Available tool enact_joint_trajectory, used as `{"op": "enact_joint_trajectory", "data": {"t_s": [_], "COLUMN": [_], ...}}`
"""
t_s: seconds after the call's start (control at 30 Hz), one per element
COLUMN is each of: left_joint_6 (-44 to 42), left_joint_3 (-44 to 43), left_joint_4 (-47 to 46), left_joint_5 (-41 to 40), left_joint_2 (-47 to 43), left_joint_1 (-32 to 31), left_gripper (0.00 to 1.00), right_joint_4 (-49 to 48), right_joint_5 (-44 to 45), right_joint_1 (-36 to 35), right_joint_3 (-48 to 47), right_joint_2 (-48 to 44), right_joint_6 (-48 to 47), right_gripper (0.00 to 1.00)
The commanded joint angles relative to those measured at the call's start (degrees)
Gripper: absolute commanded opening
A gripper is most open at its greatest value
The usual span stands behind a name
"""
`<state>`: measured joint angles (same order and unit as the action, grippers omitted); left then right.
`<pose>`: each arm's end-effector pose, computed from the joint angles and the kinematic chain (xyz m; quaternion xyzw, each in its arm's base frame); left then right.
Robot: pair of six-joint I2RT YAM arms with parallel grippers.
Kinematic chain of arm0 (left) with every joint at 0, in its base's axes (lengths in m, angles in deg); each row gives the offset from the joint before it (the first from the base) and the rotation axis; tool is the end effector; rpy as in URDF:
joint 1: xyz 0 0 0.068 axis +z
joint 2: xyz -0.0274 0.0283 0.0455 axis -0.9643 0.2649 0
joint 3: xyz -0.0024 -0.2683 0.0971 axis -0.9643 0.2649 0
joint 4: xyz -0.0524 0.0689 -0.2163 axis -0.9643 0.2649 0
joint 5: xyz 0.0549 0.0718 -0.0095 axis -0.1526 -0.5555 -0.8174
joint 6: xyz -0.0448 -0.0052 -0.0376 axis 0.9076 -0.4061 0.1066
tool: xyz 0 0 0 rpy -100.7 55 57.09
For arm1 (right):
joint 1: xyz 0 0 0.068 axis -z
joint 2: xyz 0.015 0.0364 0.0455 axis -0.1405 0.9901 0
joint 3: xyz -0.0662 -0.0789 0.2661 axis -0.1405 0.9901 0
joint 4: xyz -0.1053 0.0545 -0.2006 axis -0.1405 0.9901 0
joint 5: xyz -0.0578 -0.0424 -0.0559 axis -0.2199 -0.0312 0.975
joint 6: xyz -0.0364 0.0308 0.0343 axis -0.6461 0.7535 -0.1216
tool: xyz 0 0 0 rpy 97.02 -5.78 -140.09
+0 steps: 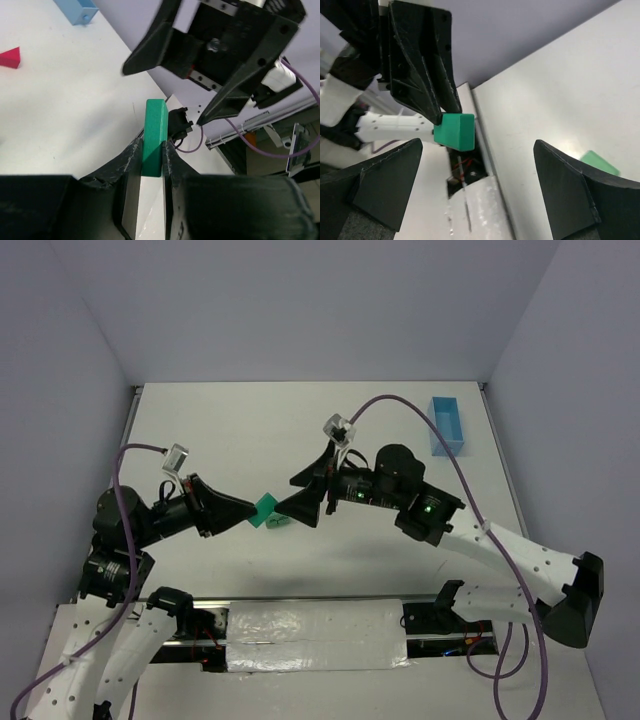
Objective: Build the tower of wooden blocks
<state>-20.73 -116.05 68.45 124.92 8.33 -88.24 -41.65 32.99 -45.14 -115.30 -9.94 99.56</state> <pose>0.0619 -0.0462 0.3705 0.0821 0.6843 -0.5742 0.4419 0.1246 0.1954 0.3987 -0.3037 0.6404 0.5534 0.4376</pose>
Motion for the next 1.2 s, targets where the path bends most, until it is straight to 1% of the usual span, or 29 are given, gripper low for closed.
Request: {"op": "enact_joint_trajectory", "data": {"t_s": [0.0,0.07,0.1,0.13,0.17,0.2,0.3,0.33,0.43,0.57,0.73,0.83,0.87,0.93,1.03,1.17], "left_joint_6": [4.74,6.76,7.38,8.08,8.96,9.4,10.37,10.64,11.43,11.43,11.34,11.43,11.52,12.04,12.4,12.13], "left_joint_3": [-0.69,0.01,0.28,0.72,0.72,0.55,-0.16,-0.42,-0.69,-0.86,-0.86,-0.69,-0.6,-0.42,-0.51,-0.69], "left_joint_4": [1.45,2.07,2.33,2.51,3.03,3.47,5.4,5.93,6.64,6.82,7.87,8.22,8.14,7.7,7.17,7.43], "left_joint_5": [-4.01,-5.76,-6.29,-7.17,-7.61,-8.05,-9.89,-10.33,-11.13,-10.6,-11.13,-11.92,-12.01,-11.83,-11.57,-11.83], "left_joint_2": [1.21,1.31,1.39,1.31,1.39,1.48,1.39,1.22,1.22,1.48,1.31,1.22,1.22,1.31,1.39,1.66], "left_joint_1": [-0.02,-0.02,-0.02,-0.02,-0.02,-0.02,-0.02,-0.02,-0.02,-0.02,-0.02,-0.02,-0.02,-0.02,-0.02,-0.02], "left_gripper": [0.0,0.0,0.0,0.0,0.0,0.0,0.0,0.0,0.0,0.0,0.0,0.0,0.0,0.0,0.0,0.0], "right_joint_4": [1.88,5.04,8.27,9.87,12.85,14.62,18.76,19.29,19.65,18.33,14.38,13.23,12.97,13.4,13.76,14.1], "right_joint_5": [12.53,17.02,22.96,25.72,28.18,32.65,36.9,39.0,41.73,43.15,38.77,37.0,36.39,34.89,35.59,35.68], "right_joint_1": [-2.06,-6.62,-8.38,-11.27,-12.26,-13.14,-15.95,-16.66,-18.94,-19.48,-19.83,-20.18,-20.18,-20.18,-20.18,-20.26], "right_joint_3": [1.11,-2.03,-3.45,-4.68,-7.21,-8.63,-12.5,-13.12,-15.23,-15.76,-14.28,-13.31,-13.3,-13.74,-14.44,-15.32], "right_joint_2": [-4.41,-3.63,-2.93,-1.36,-0.3,0.67,4.54,6.03,8.15,9.55,8.86,8.06,8.06,8.5,9.73,11.22], "right_joint_6": [-7.35,-10.69,-13.92,-15.26,-16.75,-17.12,-18.0,-18.09,-18.97,-20.11,-22.48,-23.62,-24.32,-25.12,-25.65,-25.65], "right_gripper": [1.0,1.0,1.0,1.0,1.0,1.0,1.0,1.0,1.0,0.98,0.92,0.91,0.85,0.77,0.76,0.8]}}
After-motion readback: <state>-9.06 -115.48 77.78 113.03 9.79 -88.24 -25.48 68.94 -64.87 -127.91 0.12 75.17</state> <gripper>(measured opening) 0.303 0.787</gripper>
